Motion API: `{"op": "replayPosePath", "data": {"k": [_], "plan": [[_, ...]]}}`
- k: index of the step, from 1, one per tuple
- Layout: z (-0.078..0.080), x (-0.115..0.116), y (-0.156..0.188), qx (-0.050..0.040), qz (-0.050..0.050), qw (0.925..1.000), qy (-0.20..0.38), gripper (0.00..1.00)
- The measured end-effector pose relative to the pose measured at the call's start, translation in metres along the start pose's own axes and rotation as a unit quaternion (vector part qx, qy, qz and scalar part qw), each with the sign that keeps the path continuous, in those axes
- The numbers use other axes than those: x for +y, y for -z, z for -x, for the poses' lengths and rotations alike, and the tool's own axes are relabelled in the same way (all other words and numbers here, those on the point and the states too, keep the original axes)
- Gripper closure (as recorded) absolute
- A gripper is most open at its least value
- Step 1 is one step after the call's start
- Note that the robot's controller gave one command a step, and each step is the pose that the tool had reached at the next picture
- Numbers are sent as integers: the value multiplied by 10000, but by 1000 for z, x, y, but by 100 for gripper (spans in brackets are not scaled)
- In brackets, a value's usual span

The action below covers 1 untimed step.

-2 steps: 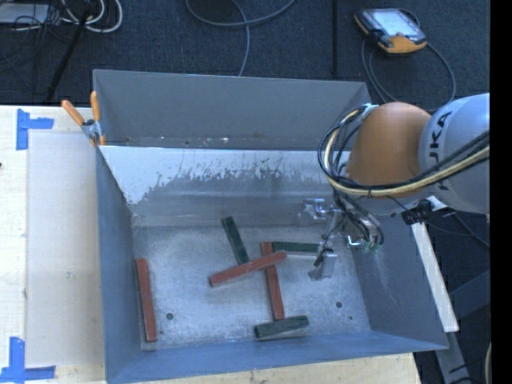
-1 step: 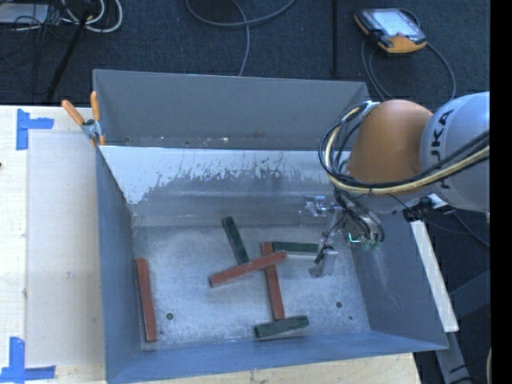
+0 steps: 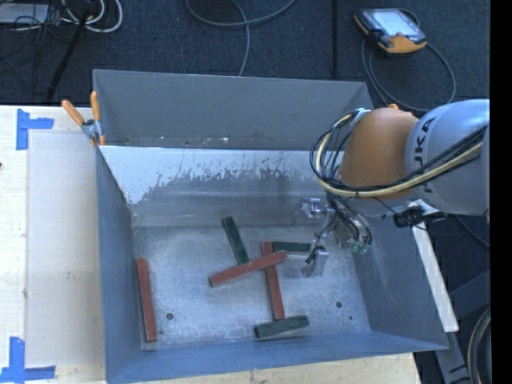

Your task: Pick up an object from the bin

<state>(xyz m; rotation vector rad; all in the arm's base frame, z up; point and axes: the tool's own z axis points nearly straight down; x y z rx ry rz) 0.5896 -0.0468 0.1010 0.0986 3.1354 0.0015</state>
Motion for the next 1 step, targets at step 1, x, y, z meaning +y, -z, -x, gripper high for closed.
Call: {"op": "replayPosePath", "data": {"k": [1], "plan": [[-1,6,-31,28,-6,9992,-410,100]]}}
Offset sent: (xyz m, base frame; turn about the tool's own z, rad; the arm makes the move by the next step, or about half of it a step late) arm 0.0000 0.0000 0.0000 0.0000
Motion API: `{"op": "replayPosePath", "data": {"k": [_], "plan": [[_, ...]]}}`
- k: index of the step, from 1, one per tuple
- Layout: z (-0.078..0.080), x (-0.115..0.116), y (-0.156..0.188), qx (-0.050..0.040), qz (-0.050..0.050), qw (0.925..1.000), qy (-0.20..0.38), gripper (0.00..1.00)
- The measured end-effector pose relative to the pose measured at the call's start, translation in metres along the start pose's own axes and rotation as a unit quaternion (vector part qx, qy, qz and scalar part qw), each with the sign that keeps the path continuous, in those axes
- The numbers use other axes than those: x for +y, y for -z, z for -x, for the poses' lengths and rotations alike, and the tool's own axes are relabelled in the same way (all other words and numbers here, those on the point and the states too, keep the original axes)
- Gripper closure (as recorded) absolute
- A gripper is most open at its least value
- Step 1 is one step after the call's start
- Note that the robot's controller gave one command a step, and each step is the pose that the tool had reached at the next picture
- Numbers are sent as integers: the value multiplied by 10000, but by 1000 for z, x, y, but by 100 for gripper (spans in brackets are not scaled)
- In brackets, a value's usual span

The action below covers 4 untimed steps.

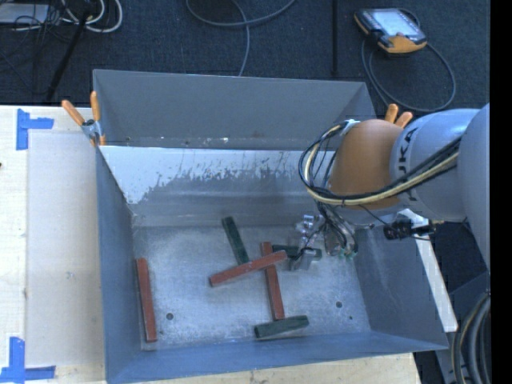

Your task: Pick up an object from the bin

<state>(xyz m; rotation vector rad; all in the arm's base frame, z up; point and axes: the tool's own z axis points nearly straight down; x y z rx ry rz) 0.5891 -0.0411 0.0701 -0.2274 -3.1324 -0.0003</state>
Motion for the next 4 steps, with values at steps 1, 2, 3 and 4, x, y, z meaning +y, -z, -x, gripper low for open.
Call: {"op": "replayPosePath", "data": {"k": [1,2,3,4], "plan": [[0,0,0,0,-1,10000,2,100],[-26,-5,0,-11,0,9997,225,100],[-34,-6,0,-4,-2,9996,284,100],[-30,-7,104,-8,1,9927,1205,100]]}}
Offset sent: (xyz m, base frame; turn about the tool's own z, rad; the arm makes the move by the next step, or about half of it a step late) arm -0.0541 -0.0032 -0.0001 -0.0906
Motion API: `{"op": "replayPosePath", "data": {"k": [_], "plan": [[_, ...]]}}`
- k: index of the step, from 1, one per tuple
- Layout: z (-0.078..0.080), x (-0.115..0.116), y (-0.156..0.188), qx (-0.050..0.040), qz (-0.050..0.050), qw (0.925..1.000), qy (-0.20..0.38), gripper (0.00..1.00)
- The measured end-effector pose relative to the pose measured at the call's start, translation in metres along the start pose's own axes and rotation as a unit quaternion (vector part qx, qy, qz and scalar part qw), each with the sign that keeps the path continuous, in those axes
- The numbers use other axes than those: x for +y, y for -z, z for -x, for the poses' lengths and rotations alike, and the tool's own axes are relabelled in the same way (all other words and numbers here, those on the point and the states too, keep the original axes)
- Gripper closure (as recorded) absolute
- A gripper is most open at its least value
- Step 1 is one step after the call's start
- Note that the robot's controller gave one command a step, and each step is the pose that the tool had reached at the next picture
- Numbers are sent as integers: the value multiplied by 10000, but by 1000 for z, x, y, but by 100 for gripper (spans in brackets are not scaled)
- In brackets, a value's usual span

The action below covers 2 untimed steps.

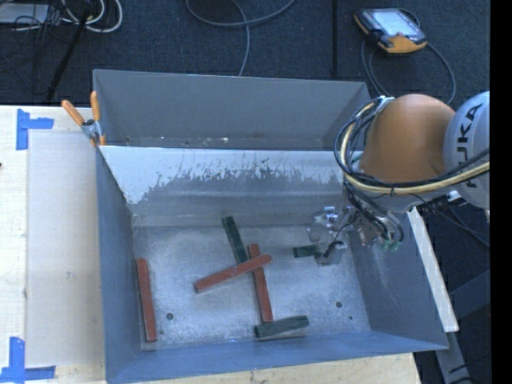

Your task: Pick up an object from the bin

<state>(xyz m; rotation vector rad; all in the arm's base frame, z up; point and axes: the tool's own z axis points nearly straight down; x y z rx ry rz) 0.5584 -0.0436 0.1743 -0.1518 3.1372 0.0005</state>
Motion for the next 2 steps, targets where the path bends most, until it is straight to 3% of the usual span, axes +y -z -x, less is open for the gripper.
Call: {"op": "replayPosePath", "data": {"k": [1,2], "plan": [[0,0,0,1,0,10000,0,100],[-43,-15,59,6,1,10000,33,100]]}}
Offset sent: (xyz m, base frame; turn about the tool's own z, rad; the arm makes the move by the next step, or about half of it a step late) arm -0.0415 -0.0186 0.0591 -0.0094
